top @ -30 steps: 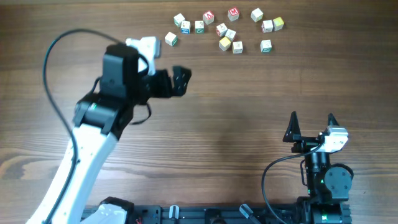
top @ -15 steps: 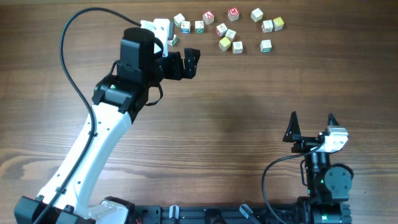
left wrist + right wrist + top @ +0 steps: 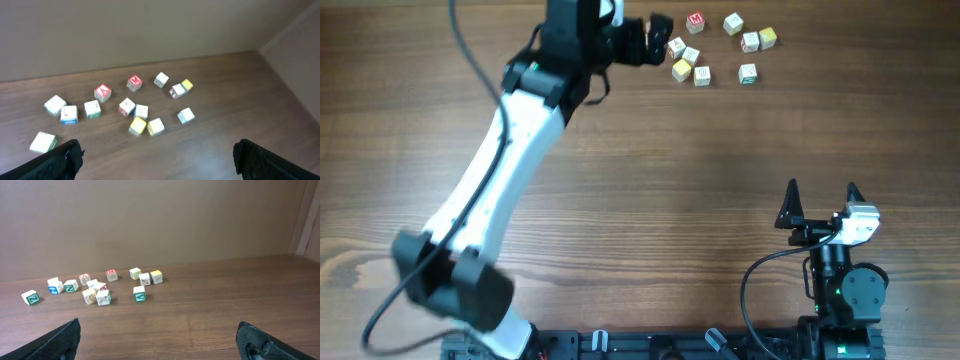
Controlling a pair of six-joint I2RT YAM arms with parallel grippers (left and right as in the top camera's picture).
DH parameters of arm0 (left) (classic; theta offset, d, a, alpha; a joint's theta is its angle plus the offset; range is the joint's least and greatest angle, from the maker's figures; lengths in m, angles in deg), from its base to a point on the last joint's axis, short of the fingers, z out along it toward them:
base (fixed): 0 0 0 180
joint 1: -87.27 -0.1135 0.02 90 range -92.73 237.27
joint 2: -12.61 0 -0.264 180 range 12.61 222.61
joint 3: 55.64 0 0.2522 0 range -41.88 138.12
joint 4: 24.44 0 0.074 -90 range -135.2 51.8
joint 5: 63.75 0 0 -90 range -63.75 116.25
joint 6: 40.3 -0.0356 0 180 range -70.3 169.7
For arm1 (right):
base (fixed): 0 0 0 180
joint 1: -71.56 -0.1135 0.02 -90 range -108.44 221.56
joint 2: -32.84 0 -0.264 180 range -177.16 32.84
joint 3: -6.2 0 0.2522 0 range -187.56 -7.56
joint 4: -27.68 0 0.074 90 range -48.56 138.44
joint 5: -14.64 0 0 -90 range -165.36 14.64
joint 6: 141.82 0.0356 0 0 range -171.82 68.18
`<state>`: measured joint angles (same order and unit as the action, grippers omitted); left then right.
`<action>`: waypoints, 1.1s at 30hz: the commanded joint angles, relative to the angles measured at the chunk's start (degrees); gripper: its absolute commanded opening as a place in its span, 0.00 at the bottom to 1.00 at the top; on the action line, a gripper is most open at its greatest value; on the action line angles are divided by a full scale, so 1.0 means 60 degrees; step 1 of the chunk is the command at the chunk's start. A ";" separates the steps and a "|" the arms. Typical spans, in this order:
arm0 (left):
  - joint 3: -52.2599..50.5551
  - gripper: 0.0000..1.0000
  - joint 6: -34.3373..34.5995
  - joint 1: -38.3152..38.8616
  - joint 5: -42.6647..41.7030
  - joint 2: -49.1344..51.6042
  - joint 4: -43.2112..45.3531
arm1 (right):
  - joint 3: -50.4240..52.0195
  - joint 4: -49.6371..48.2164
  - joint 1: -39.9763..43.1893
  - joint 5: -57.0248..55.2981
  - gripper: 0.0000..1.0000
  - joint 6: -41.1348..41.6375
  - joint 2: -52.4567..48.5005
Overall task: Form a tower
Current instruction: 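Reach the left gripper forward to the block cluster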
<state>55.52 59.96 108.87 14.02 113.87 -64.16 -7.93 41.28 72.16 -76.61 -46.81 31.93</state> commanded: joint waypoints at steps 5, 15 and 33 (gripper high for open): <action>0.1603 1.00 -0.0219 0.0637 -0.0266 0.3548 0.1330 | 0.0011 -0.0029 0.0022 0.0157 1.00 -0.0087 0.0018; 0.1599 1.00 -0.0215 0.0969 0.1657 0.5858 0.2688 | 0.0011 -0.0029 0.0022 0.0157 1.00 -0.0084 0.0018; 0.1588 0.74 -0.0208 0.0962 0.1949 0.7184 0.4014 | 0.0011 -0.0029 0.0022 0.0157 1.00 -0.0084 0.0018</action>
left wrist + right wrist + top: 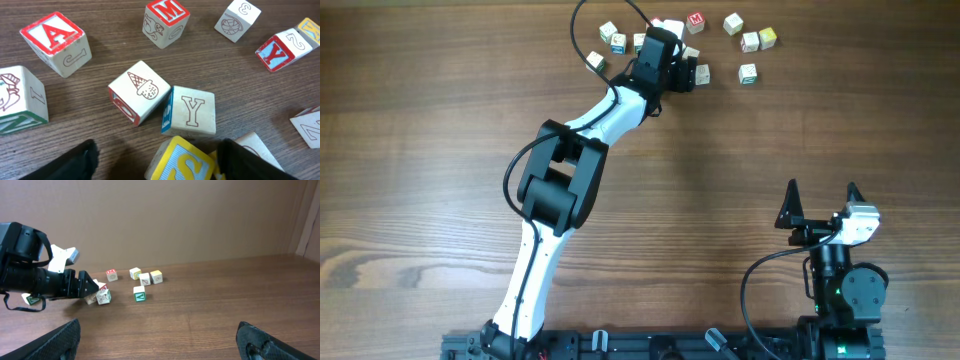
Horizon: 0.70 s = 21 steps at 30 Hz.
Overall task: Form a tower
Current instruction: 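Reach the left gripper forward to the block cluster, then grasp the yellow-edged S block with the left gripper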
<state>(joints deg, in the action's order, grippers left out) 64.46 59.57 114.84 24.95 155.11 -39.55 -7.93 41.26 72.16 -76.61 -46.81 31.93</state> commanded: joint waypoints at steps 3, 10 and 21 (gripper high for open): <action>0.0098 0.68 -0.0073 -0.0029 0.0124 0.0310 -0.0168 | 0.0011 -0.0026 0.0022 0.0157 1.00 -0.0084 0.0018; 0.0098 0.47 -0.0076 0.0124 0.0117 0.0310 -0.1042 | 0.0011 -0.0026 0.0022 0.0157 1.00 -0.0084 0.0018; 0.0098 0.78 -0.0076 0.0135 0.0124 0.0306 -0.1056 | 0.0011 -0.0026 0.0022 0.0157 1.00 -0.0084 0.0018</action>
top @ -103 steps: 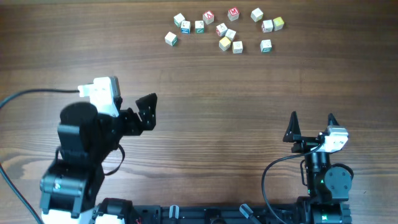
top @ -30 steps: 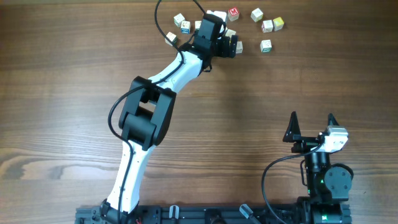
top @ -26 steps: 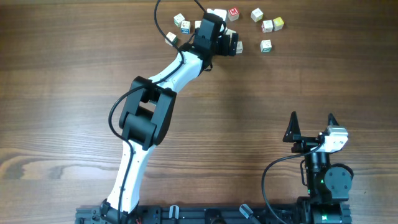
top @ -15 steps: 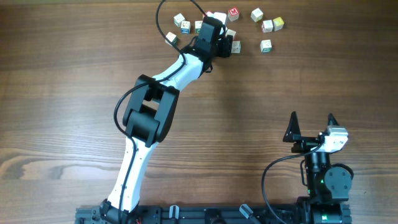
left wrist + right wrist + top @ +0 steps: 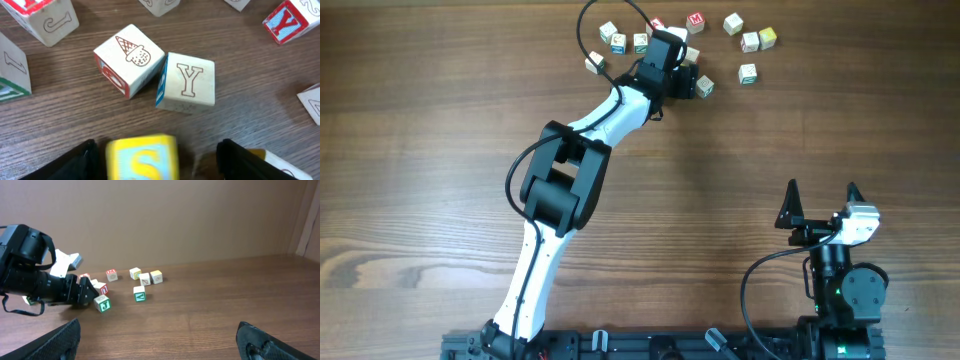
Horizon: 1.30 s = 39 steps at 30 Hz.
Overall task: Form a tower
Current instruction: 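Grasp the yellow-edged S block with the left gripper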
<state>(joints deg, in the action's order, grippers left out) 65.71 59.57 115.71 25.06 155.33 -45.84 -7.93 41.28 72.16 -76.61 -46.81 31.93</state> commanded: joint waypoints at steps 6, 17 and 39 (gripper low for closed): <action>-0.0109 0.58 -0.0076 -0.0011 0.0106 0.0273 0.0055 | 0.0011 -0.0029 0.0022 0.0157 1.00 -0.0084 0.0018; -0.0106 0.33 -0.0080 -0.0011 0.0149 -0.1184 -0.1184 | 0.0011 -0.0029 0.0022 0.0157 1.00 -0.0084 0.0018; -0.0441 0.18 0.3479 0.1880 0.3075 -0.2215 -0.6273 | 0.0011 -0.0029 0.0022 0.0157 1.00 -0.0084 0.0018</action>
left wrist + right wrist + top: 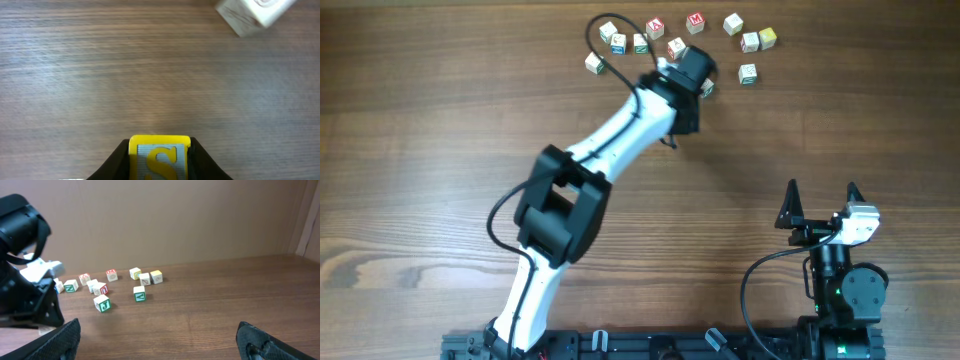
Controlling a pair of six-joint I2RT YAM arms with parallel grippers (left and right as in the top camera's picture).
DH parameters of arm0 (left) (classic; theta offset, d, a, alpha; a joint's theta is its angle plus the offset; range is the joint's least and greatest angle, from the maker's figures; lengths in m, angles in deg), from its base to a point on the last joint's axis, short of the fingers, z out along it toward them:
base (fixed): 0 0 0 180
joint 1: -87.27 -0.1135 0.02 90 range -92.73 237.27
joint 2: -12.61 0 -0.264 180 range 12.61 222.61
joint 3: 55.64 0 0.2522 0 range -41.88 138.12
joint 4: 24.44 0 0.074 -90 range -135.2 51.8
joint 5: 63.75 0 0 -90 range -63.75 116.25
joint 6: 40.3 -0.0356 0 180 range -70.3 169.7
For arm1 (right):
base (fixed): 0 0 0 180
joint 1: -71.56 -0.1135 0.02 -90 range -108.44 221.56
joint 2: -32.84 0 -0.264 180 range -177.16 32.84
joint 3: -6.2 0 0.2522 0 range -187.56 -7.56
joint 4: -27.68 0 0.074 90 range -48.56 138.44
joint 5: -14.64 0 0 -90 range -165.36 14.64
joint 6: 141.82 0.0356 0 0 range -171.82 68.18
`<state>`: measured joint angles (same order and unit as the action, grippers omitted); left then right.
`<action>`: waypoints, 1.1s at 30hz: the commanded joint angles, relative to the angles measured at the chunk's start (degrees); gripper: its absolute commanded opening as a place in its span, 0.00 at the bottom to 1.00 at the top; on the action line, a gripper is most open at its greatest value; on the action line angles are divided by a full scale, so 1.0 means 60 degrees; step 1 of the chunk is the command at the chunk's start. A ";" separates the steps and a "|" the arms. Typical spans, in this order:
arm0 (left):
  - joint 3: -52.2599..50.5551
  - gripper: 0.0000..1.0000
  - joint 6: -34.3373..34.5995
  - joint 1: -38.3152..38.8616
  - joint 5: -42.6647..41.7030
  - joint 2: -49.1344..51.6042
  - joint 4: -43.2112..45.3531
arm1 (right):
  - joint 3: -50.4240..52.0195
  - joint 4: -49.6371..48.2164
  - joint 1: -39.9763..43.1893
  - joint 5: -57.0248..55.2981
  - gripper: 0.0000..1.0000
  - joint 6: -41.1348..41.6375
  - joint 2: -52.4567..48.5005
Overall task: Form a tower
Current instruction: 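Grasp the yellow-edged S block with the left gripper, then carry the S block toward the table center and lower it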
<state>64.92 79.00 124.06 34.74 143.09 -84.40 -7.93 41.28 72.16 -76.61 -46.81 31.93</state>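
A yellow block with an S on a blue face [160, 156] is clamped between the black fingers of my left gripper [160, 150], held over bare wood. In the overhead view the left gripper [688, 82] is just in front of the scattered blocks, and the held block is hidden under the wrist. One white block [252, 12] lies at the top right of the left wrist view. My right gripper [820, 200] rests near the front right with its fingers spread wide and nothing between them.
Several lettered wooden blocks lie along the far edge, among them a red M block [696, 21], a green one [747, 72] and a J block [101, 302]. The left arm [610, 140] slants across the middle of the table.
The left fingers stood wide apart around the yellow S block among the other blocks. Now they are shut on it, and it is over bare wood away from the cluster. The right arm is unchanged.
The left gripper was open, high above the scattered blocks. It was then low in the cluster with the yellow S block at its fingers, then straddling that block squarely while a J block lay shifted aside. Now it holds the S block clear of the cluster.
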 commanded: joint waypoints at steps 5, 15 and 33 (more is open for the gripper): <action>-0.1865 0.18 0.1242 0.0430 0.1592 -0.0171 0.1235 | 0.0011 -0.0029 0.0022 0.0157 1.00 -0.0084 0.0018; -0.2659 0.15 0.2193 0.0342 0.1880 -0.0171 0.1545 | 0.0011 -0.0029 0.0022 0.0157 1.00 -0.0084 0.0018; -0.4186 0.31 0.0543 0.0408 0.0222 -0.0171 0.2732 | 0.0011 -0.0029 0.0022 0.0157 1.00 -0.0084 0.0018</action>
<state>43.35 84.88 126.31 45.17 137.45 -66.43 -7.93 41.28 72.16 -76.64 -46.81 31.93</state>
